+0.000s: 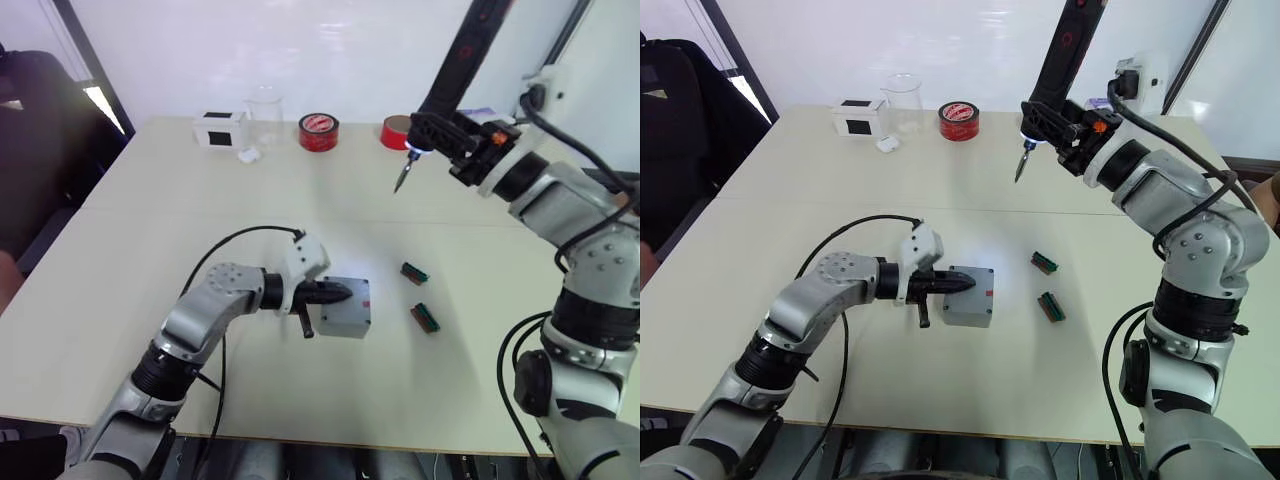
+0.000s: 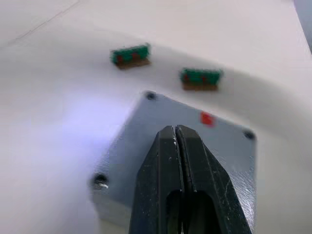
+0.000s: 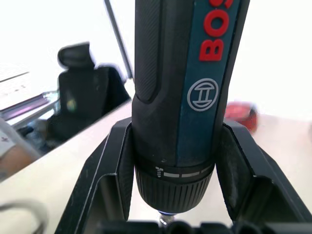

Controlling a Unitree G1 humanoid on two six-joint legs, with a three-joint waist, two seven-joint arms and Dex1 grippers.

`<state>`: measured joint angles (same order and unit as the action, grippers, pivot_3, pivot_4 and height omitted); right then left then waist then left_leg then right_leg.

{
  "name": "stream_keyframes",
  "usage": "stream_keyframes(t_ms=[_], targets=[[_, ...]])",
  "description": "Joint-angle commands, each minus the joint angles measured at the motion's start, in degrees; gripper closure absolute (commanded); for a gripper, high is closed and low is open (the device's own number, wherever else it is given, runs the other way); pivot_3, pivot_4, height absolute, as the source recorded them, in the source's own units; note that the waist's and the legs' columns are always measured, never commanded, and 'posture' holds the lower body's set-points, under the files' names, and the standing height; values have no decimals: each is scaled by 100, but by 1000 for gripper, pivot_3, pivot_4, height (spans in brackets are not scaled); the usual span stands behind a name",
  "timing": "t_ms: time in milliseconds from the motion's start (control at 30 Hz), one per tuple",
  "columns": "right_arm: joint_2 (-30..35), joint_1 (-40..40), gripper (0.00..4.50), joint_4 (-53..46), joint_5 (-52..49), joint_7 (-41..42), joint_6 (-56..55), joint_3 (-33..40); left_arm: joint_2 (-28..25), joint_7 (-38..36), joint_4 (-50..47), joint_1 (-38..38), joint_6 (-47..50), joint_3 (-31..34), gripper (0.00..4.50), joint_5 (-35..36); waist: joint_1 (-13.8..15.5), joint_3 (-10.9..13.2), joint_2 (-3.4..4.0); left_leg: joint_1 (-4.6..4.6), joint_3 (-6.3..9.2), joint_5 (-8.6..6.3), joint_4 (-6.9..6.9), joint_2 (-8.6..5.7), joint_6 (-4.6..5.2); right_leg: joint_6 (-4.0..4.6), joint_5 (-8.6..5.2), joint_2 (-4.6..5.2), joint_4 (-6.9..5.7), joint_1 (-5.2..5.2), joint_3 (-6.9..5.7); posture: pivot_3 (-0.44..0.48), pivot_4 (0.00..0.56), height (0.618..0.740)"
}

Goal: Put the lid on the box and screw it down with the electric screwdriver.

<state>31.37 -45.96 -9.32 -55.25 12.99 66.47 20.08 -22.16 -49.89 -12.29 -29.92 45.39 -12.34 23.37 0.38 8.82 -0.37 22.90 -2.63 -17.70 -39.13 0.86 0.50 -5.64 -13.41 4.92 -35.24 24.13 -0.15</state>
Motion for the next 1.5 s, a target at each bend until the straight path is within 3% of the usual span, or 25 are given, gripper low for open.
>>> stream_keyframes(t_ms=[33, 167, 267, 500, 767, 1033, 1067, 1100, 1233, 1433, 1500], targets=[[907, -231, 2725, 382, -61, 106, 1070, 34, -290, -130, -530, -46, 317, 516, 4500, 533, 4, 3, 4, 23, 0, 1, -2, -1, 0, -12, 7, 1, -3, 24, 0, 0, 150, 740], [1962, -169, 2725, 1201, 375, 382, 1906, -338, -1120, -626, -1080, 188, 364, 282, 4500, 593, 27, 28, 30, 57, -1, 1, 0, -10, 1, -23, 12, 0, 3, 58, -1, 0, 150, 740], [2377, -148, 2725, 1847, 614, 660, 2278, -522, -1521, -853, -1385, 279, 281, 11, 4500, 546, 20, 31, 29, 60, -12, -7, 6, -17, 12, -24, 11, -1, 22, 58, 0, 0, 150, 740], [2824, 115, 2725, 2605, 1035, 1238, 2603, -1324, -1524, -759, -1719, 268, 361, -188, 4500, 625, 4, 42, 24, 56, -16, -6, -3, -21, 12, -21, 9, -12, 20, 56, 8, 0, 150, 740], [3099, 351, 2725, 3006, 822, 1615, 2603, -2138, -1620, -622, -1938, 408, 434, -96, 4500, 774, -11, 45, 26, 53, -10, -6, -2, -12, 11, -25, 11, -29, 13, 57, 9, 0, 150, 740], [2913, 388, 2725, 2935, 1518, 1747, 2469, -2503, -1731, -510, -1895, 391, 369, -195, 4500, 694, 3, 45, 22, 49, -10, -4, -6, -13, 9, -25, 11, -28, 12, 52, 10, 0, 150, 740], [2893, 373, 1708, 2931, 1574, 1779, 2468, -2525, -1753, -519, -1876, 375, 354, -209, 4500, 676, 3, 44, 20, 49, -10, -4, -7, -13, 9, -25, 11, -28, 13, 50, 10, 0, 150, 740], [2871, 357, 1564, 2926, 1624, 1815, 2458, -2535, -1775, -538, -1832, 360, 336, -187, 4500, 676, 3, 44, 16, 48, -10, -4, -9, -13, 9, -25, 11, -28, 13, 49, 10, 0, 150, 740], [2795, 269, 144, 3008, 1898, 1838, 2283, -2501, -1828, -548, -1651, 363, 255, -80, 4500, 694, 12, 42, 8, 43, -10, -3, -15, -14, 7, -24, 11, -27, 14, 38, 10, 0, 150, 740], [3105, 165, 26, 2328, 2650, 2703, 38, -2722, -1511, -205, -1171, 532, 557, 819, 4500, 1302, 14, 46, 13, 45, -11, -1, -17, -16, 4, -35, 18, -25, 13, 42, 11, 0, 150, 740], [3189, 357, 26, 1916, 2753, 3014, -813, -2416, -1745, -217, -1115, 772, 787, 1189, 4500, 1485, -8, 48, 17, 46, -10, -1, -16, -14, 3, -48, 24, -27, 9, 47, 10, 0, 150, 740]])
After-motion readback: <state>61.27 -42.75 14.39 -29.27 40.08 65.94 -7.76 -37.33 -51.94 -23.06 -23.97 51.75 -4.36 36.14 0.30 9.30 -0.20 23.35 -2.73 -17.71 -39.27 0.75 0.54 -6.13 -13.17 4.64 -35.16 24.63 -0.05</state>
